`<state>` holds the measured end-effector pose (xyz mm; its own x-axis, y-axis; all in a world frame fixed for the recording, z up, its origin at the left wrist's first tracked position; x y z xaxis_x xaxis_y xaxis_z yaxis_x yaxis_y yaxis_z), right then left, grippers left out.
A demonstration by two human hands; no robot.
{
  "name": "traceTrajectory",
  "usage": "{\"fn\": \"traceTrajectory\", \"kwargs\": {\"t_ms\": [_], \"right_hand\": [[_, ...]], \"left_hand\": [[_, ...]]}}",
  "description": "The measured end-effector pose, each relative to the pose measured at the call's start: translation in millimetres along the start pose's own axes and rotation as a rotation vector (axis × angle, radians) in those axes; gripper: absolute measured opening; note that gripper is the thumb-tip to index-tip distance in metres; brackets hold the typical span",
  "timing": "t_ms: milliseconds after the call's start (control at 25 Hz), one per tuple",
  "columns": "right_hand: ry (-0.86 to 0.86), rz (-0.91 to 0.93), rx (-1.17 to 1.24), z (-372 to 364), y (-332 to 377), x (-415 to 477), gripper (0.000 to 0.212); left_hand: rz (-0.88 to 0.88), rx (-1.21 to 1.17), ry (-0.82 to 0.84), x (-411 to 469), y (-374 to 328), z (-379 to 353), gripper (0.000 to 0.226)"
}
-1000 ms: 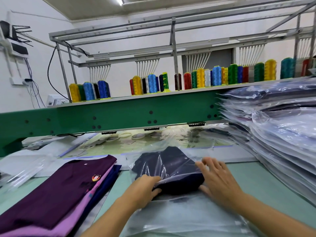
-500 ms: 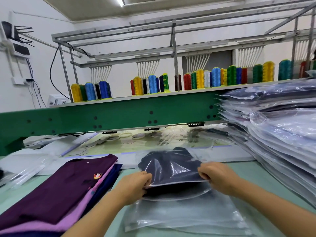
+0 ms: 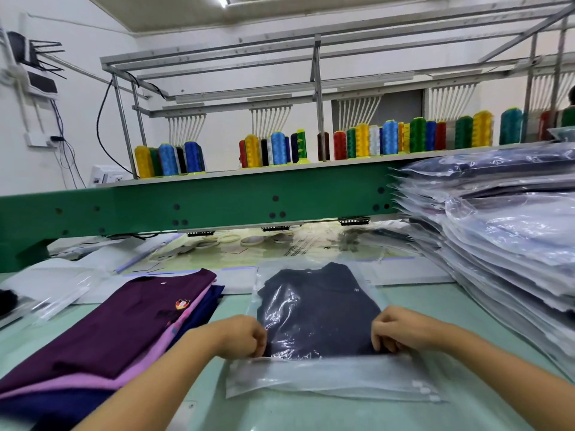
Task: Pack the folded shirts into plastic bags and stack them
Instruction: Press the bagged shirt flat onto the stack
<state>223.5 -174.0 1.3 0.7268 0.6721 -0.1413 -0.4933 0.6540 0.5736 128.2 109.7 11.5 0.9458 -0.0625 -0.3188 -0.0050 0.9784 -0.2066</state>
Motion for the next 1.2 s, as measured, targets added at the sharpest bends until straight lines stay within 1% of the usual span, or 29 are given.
{"fn": "traceTrajectory", "kwargs": {"t_ms": [40, 80, 160, 200, 240, 320, 360, 440, 480, 600, 720, 840, 920, 960, 1080, 1200], "right_hand": [[-0.106, -0.044, -0.012, 11, -3, 6, 0.028], [-0.244, -0.091, -0.064, 26, -5, 12, 0.025], [-0.514, -0.159, -0.170, 57, 3, 23, 0.020], [-0.590, -0.170, -0.210, 67, 11, 32, 0.018], [-0.618, -0.167, -0.257, 74, 21, 46, 0.023], [-0.601, -0.152, -0.332, 77, 38, 83, 0.041], [-0.585, -0.139, -0.340, 74, 45, 103, 0.047], [-0.522, -0.117, -0.356, 63, 54, 145, 0.053], [-0.478, -0.112, -0.372, 56, 55, 167, 0.054], [-0.347, -0.127, -0.403, 39, 42, 223, 0.055], [-0.260, -0.174, -0.419, 26, 14, 251, 0.056], [-0.285, -0.218, -0.448, 23, -11, 260, 0.067], [-0.343, -0.250, -0.443, 32, -22, 258, 0.077], [-0.374, -0.265, -0.452, 36, -27, 254, 0.078], [-0.418, -0.301, -0.465, 46, -42, 240, 0.072], [-0.383, -0.375, -0.444, 52, -58, 220, 0.068]], "left_hand": [[0.059, 0.065, -0.046, 4, 3, 9, 0.035], [0.122, 0.174, -0.127, 9, 5, 22, 0.033], [0.254, 0.379, -0.321, 20, 3, 51, 0.024], [0.303, 0.414, -0.404, 27, -1, 66, 0.027], [0.333, 0.410, -0.470, 36, -7, 78, 0.034], [0.346, 0.336, -0.588, 62, -20, 100, 0.048], [0.340, 0.287, -0.614, 77, -27, 104, 0.055], [0.307, 0.190, -0.603, 113, -39, 102, 0.067], [0.288, 0.151, -0.587, 132, -41, 97, 0.069], [0.232, 0.027, -0.543, 185, -34, 87, 0.061], [0.227, -0.068, -0.469, 217, -13, 65, 0.055], [0.287, -0.050, -0.484, 229, 11, 51, 0.058], [0.338, -0.054, -0.509, 230, 22, 52, 0.068], [0.362, -0.060, -0.512, 228, 25, 53, 0.073], [0.415, -0.082, -0.506, 219, 37, 52, 0.082], [0.484, -0.047, -0.446, 203, 55, 49, 0.088]]}}
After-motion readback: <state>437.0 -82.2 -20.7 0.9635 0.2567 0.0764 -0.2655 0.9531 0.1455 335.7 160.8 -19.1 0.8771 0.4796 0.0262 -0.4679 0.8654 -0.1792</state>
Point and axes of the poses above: each hand's wrist, its own x-axis towards the middle knuckle, its own z-axis out of the back of the hand, y = z × x, the point moved 9 cm from there along x, towards the middle knuckle, and after that the axes turned 4 degrees about y, right-handed, at the moved point
